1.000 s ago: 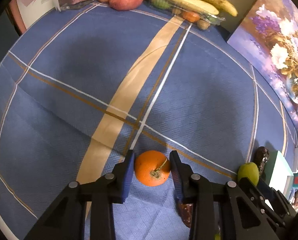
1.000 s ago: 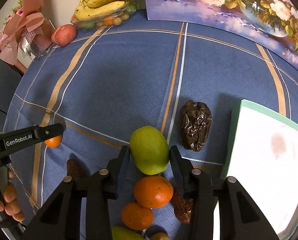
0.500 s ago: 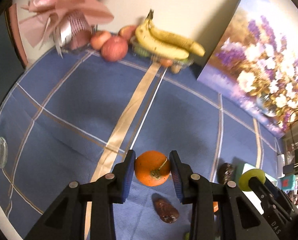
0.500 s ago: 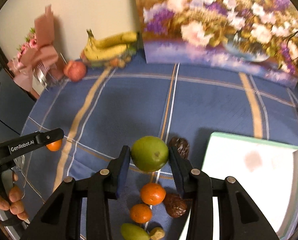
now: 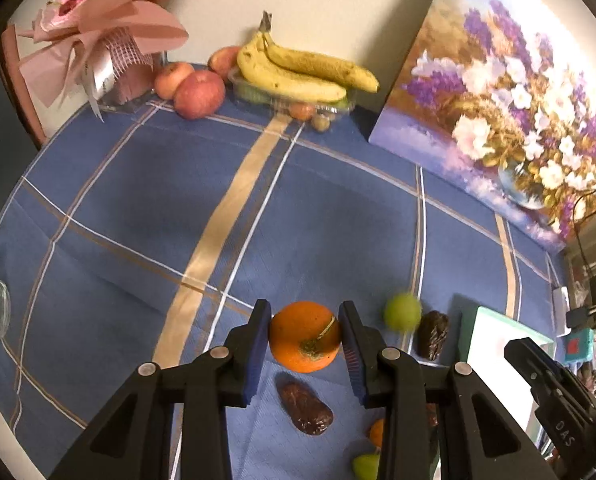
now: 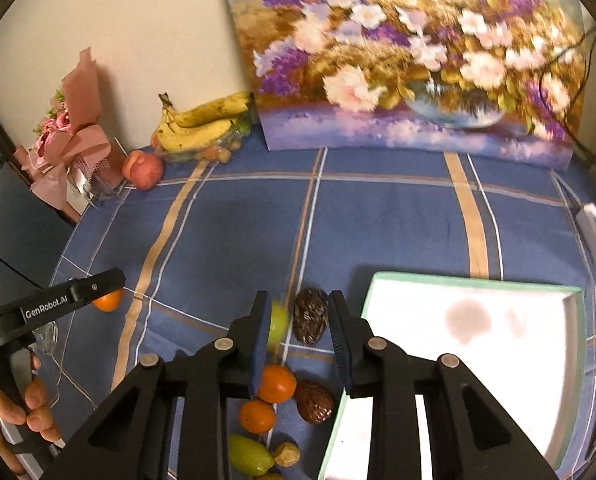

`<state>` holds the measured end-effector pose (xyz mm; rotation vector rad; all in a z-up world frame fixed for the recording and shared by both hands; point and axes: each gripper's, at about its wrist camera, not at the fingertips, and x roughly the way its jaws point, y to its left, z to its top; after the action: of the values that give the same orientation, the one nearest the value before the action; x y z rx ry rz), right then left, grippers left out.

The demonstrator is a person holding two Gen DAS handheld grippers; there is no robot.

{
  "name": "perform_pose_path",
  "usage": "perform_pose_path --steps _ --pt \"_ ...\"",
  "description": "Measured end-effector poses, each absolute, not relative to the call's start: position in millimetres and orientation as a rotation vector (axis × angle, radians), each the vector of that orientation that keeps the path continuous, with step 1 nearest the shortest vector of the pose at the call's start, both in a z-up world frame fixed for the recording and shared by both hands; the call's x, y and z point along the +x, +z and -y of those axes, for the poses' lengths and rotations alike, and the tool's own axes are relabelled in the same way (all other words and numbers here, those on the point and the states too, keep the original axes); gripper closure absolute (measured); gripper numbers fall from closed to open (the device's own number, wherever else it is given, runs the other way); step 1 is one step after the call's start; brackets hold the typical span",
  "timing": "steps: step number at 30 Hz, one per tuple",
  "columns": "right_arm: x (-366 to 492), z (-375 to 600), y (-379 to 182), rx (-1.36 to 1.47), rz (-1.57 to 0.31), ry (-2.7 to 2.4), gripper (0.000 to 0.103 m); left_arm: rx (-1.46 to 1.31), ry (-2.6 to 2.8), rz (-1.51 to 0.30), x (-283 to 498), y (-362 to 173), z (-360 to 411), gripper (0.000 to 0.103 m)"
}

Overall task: Organize fruits
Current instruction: 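Close the left gripper on the orange while the right gripper closes on the green pear, then carry the orange in the left gripper and the green pear in the right gripper over the tray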

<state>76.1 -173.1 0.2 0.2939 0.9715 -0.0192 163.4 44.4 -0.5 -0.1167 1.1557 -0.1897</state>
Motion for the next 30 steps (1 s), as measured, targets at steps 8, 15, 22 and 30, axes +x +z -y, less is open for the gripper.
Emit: perform_pose_path --steps 8,15,22,30 --pt "87.2 165.8 -31.2 0.318 -1.037 0.001 0.073 -0.166 -0.16 -1.239 170.2 -34.3 -53.2 0.066" --pt "102.6 151.9 -41.0 0.302 -1.047 -0.001 0.073 -0.206 -0.147 -1.239 182.4 -39.6 -61.3 0.066" --pt "130.5 127.5 -44.5 0.281 -1.044 0.042 0.069 -0.248 -0.123 -1.226 196.5 -41.6 -74.9 0.066" --pt "180.3 96.5 -48.1 0.15 -1.137 0.066 0.05 -0.233 -0.122 -1.223 202.7 -38.1 -91.2 0.066"
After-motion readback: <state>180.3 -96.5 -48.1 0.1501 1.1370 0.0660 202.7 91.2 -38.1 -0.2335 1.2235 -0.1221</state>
